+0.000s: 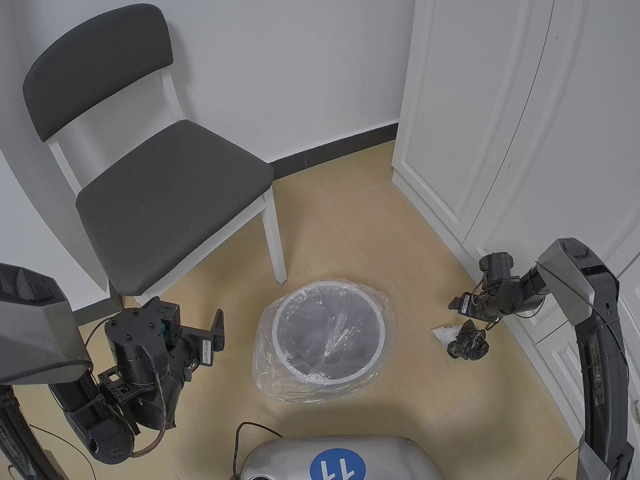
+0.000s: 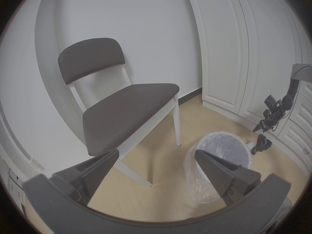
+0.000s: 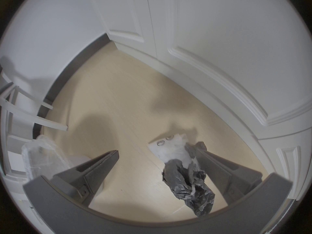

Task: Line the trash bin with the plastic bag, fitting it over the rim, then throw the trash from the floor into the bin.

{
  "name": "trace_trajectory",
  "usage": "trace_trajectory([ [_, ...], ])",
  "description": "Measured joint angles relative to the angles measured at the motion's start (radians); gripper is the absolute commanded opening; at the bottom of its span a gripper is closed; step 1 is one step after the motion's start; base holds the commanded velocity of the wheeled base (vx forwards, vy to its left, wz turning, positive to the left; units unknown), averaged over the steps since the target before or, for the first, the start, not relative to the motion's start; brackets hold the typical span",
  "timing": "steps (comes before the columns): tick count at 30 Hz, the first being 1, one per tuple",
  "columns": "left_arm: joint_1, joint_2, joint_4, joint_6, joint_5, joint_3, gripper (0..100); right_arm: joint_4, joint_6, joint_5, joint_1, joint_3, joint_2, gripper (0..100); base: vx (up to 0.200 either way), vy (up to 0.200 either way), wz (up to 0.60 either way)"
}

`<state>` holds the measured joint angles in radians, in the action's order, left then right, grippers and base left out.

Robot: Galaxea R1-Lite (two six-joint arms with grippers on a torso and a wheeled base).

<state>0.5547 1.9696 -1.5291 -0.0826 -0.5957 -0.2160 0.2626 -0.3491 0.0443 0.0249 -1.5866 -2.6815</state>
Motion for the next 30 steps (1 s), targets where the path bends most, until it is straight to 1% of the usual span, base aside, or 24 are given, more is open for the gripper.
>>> trace_trajectory([
  [4,0.0,0.01,0.0,0.004,-0.007,0.0,100,-0.108,-0.003,0.013,0.024,-0.072,-0.034,100,0.0,0.0,0.0],
  [7,0.0,0.014,0.0,0.007,-0.029,0.0,100,-0.168,-0.001,0.017,0.022,-0.108,-0.053,100,0.0,0.0,0.0],
  [15,0.001,0.014,-0.001,0.01,-0.039,0.002,100,-0.2,-0.001,0.025,0.012,-0.143,-0.075,100,0.0,0.0,0.0],
  [19,0.0,0.014,-0.001,0.01,-0.039,0.0,100,-0.248,-0.001,0.029,0.007,-0.159,-0.08,100,0.0,0.0,0.0],
  [24,0.0,0.016,-0.001,0.01,-0.038,-0.002,100,-0.385,-0.001,0.035,0.003,-0.229,-0.095,100,0.0,0.0,0.0],
  [30,0.0,0.016,-0.001,0.01,-0.038,-0.003,100,-0.586,-0.002,0.091,-0.007,-0.367,-0.141,100,0.0,0.0,0.0],
])
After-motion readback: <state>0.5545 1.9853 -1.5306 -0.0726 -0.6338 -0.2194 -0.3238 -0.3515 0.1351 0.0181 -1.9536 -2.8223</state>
